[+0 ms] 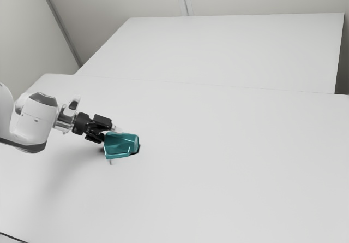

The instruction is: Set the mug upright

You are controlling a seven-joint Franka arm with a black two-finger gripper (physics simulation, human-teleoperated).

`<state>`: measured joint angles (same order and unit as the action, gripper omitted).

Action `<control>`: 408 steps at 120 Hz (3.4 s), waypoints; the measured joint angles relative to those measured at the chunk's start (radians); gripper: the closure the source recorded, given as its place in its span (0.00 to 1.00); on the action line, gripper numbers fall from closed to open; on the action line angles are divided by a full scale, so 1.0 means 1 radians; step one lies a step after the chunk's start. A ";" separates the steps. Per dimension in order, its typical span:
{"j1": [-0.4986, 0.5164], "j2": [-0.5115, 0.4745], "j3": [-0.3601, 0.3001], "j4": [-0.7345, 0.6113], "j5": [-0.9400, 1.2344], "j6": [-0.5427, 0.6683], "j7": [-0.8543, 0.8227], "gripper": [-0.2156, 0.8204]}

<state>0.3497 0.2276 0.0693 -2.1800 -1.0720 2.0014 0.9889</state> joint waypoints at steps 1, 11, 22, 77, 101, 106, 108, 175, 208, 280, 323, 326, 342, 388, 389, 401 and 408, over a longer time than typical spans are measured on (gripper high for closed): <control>0.000 0.000 0.000 0.000 0.000 0.000 0.001 0.36; 0.000 0.001 0.000 0.000 -0.003 0.000 0.009 0.45; 0.000 0.002 -0.002 0.000 -0.005 0.000 0.016 0.54; -0.001 -0.031 -0.053 0.030 0.000 0.002 0.037 0.92; -0.003 -0.064 -0.089 0.087 0.100 -0.004 0.008 0.94; -0.003 -0.070 -0.092 0.108 0.147 -0.008 -0.006 0.95; -0.004 -0.071 -0.093 0.117 0.167 -0.010 -0.012 0.95; -0.326 -0.117 0.104 0.235 0.729 -0.015 -0.271 0.96; -0.390 -0.124 0.105 0.236 0.989 0.017 -0.438 0.96; -0.395 -0.089 0.023 0.177 1.240 0.127 -0.788 0.96; -0.395 -0.084 -0.011 0.103 1.276 0.206 -0.933 0.96; -0.396 -0.083 -0.013 0.099 1.277 0.211 -0.942 0.96; -0.396 -0.075 -0.022 0.087 1.281 0.232 -0.986 0.96; -0.396 -0.056 -0.034 0.059 1.299 0.280 -1.078 0.65; -0.396 -0.056 -0.034 0.059 1.299 0.281 -1.079 0.63; -0.396 -0.071 -0.034 0.071 1.291 0.272 -1.091 0.47; -0.396 -0.082 -0.035 0.101 1.287 0.246 -1.096 0.41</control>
<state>-0.0461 0.1460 0.0342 -2.0793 0.2147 2.2470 -0.1072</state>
